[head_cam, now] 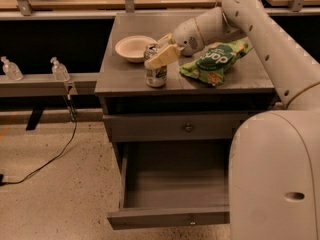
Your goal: Pick 7up can from middle drawer and place on counter
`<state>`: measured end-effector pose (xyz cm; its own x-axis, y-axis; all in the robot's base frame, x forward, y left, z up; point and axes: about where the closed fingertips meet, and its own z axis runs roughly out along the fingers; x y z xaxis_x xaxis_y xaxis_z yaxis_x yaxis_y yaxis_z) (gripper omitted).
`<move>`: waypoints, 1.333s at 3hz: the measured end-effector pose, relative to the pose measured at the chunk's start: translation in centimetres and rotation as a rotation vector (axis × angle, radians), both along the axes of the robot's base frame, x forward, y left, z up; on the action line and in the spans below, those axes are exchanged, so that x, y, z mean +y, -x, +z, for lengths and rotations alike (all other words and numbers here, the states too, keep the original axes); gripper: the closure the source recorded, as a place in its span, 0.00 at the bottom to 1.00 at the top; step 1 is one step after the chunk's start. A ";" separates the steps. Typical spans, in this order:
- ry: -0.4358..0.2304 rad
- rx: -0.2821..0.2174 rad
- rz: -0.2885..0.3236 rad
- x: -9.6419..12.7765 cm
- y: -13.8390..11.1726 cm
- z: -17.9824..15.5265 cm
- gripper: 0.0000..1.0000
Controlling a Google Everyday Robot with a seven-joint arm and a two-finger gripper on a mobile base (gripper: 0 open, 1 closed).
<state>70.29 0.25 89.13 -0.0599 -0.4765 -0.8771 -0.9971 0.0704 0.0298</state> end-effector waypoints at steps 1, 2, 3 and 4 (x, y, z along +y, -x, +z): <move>0.000 0.002 0.003 0.3 0.0 -0.1 0.53; -0.001 0.005 0.007 0.6 0.0 -0.3 0.29; -0.001 0.008 0.011 0.9 -0.1 -0.4 0.07; -0.002 0.009 0.014 1.1 -0.1 -0.5 0.00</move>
Offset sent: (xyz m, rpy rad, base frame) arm 0.0003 0.0020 -0.0011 -0.0006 0.0022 0.0024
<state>70.36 1.35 88.58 -0.0615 -0.4756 -0.8775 -0.9976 0.0566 0.0392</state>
